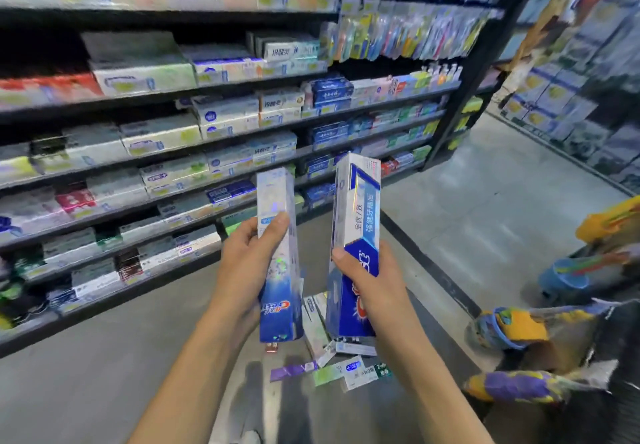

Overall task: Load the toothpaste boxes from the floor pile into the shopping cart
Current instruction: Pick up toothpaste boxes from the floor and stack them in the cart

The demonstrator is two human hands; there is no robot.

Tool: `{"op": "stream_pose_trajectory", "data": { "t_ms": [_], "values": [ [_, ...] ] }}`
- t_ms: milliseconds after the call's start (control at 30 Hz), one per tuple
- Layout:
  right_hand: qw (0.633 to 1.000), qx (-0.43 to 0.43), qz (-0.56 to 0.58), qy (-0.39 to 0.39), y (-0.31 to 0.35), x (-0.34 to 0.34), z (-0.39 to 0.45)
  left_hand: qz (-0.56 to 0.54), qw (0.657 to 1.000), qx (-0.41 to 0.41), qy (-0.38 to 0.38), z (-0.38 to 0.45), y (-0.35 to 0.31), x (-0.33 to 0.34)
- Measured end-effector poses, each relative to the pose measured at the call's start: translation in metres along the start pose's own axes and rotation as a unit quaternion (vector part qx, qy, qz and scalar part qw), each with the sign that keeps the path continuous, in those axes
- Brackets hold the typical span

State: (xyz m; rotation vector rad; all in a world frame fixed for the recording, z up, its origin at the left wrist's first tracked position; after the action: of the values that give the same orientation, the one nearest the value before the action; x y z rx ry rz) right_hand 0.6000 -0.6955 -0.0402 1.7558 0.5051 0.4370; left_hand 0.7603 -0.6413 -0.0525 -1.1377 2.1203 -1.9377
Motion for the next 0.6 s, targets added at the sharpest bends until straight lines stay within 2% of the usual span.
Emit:
{"op": "stream_pose_trajectory", "data": {
  "t_ms": [200, 367, 500, 600],
  "values": [
    [0.998, -0.037, -0.015, 0.049, 0.040, 0.059, 0.007, -0.022, 0.998, 0.045, -0.039, -0.015, -0.058, -0.034],
    [0.987, -0.064, -0.048, 0.136, 0.055, 0.113, 0.026, -0.057, 0.988, 0.104, -0.103, -0.028, -0.088, -0.073],
    [0.963, -0.069, -0.066, 0.252, 0.054, 0.164, 0.039, -0.074, 0.963, 0.162, -0.204, -0.053, -0.101, -0.116],
    [0.927, -0.073, -0.098, 0.354, 0.049, 0.208, 0.041, -0.087, 0.928, 0.204, -0.300, -0.084, -0.107, -0.146]
  ]
}}
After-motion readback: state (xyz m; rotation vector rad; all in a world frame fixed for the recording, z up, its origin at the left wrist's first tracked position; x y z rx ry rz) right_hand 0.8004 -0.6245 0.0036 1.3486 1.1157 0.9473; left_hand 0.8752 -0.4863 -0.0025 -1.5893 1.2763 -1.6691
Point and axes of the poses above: each hand's wrist, its own z-axis towards the middle knuckle, its own x-axis out of the palm, y = z × x, the point moved 1 cm from there along z, towards the middle knuckle, and after that the axes turned 8 degrees about y, right-handed, at the moved point
